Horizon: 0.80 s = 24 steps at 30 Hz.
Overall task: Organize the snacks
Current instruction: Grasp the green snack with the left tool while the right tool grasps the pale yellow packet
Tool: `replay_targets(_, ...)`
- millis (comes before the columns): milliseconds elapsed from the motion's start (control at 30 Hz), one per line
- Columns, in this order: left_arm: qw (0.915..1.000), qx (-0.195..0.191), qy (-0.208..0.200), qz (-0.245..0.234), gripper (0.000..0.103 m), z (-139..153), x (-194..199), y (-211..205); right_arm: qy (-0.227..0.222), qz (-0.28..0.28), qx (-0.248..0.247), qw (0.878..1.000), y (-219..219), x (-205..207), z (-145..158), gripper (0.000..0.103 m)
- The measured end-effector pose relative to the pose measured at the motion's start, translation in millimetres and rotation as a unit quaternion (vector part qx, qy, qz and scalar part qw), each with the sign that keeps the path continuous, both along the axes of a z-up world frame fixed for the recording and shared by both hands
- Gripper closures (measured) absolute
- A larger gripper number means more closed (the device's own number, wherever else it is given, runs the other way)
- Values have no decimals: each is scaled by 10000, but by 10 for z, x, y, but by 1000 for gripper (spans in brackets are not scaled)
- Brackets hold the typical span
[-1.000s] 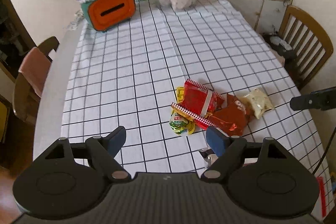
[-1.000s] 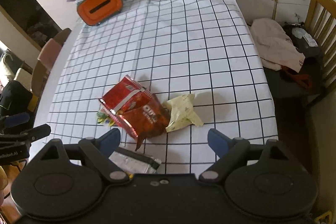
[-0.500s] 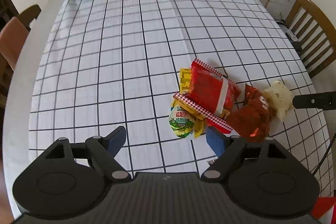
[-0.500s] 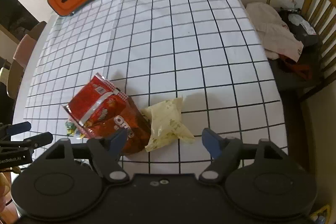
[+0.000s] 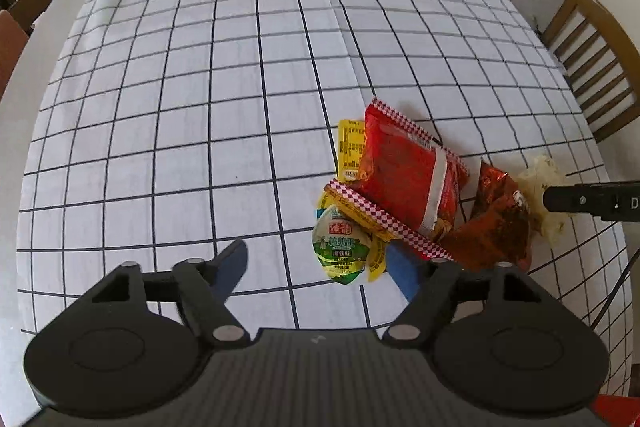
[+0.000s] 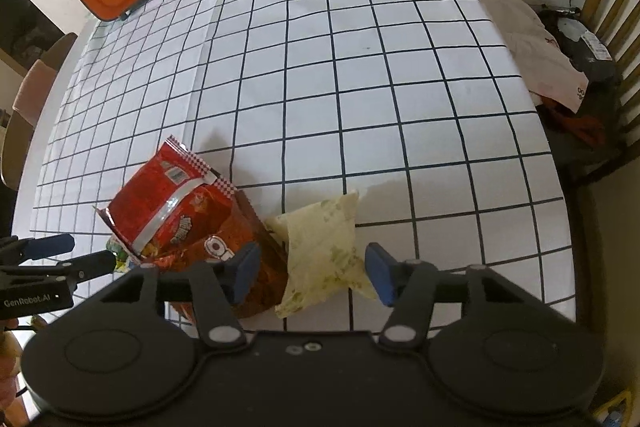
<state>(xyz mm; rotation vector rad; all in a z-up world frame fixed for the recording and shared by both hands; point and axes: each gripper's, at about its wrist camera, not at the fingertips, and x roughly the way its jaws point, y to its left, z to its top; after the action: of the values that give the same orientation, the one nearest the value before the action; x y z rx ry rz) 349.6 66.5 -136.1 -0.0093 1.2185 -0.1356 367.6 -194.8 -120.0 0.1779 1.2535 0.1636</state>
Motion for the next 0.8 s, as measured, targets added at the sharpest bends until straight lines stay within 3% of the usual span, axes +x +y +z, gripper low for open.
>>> replay_targets(67,10000,15,87,35,40,-54,33,3,10,-18,-1,10000,-7,7,-25,51)
replay_targets(300,9997,-112,190,79,45,-132,114,-9,36,-24,-59,10000,12,22,-116,54)
replay_targets(533,9994,-202,292,34,69,-203,124,-42,0,-30,-71,10000,27,20,-164,60)
replay_targets(800,9994,-226,258,41,81,-187,98,-24,-92,-134,39,9999,-43,-25,-152,70)
